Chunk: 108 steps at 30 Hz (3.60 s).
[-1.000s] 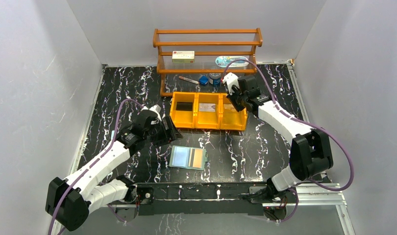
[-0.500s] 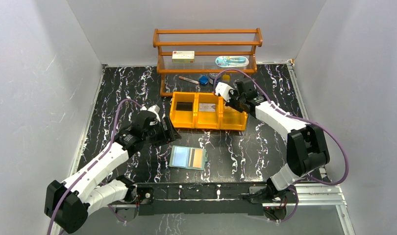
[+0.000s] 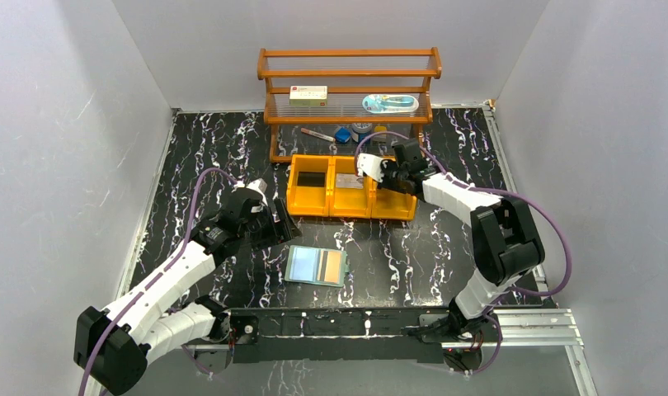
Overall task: Take the credit cards out of the card holder
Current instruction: Place the credit card in the storage box, then remove the credit card from the card holder.
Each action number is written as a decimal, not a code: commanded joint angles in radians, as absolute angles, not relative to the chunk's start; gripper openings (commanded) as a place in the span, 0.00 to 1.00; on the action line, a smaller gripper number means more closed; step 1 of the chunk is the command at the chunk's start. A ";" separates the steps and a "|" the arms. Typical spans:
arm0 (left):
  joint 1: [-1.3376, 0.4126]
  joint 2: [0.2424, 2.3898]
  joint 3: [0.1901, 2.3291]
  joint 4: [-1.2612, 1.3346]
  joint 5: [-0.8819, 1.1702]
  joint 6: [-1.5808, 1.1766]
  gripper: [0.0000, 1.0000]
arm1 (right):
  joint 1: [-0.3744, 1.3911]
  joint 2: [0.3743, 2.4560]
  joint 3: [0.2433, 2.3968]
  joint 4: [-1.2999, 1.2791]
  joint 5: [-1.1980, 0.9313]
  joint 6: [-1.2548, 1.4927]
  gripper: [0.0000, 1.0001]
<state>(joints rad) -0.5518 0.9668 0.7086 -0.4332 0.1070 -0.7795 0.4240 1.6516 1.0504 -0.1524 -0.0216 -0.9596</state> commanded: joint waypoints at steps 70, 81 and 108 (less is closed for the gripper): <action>-0.549 1.012 0.723 -0.417 0.173 -0.747 0.73 | 0.405 1.181 0.951 -0.036 -0.222 0.573 0.85; -0.549 1.065 0.690 -0.344 0.242 -0.781 0.72 | 0.776 1.212 0.821 -0.093 -0.058 0.941 0.55; -0.549 1.182 0.688 -0.284 0.424 -0.744 0.63 | 0.980 1.571 0.832 -0.177 -0.055 1.089 0.37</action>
<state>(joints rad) -0.5518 1.1618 0.6949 -0.2989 0.3401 -0.7624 0.9756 1.5574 0.8116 -0.2001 -0.0410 1.0786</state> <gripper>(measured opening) 0.640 0.370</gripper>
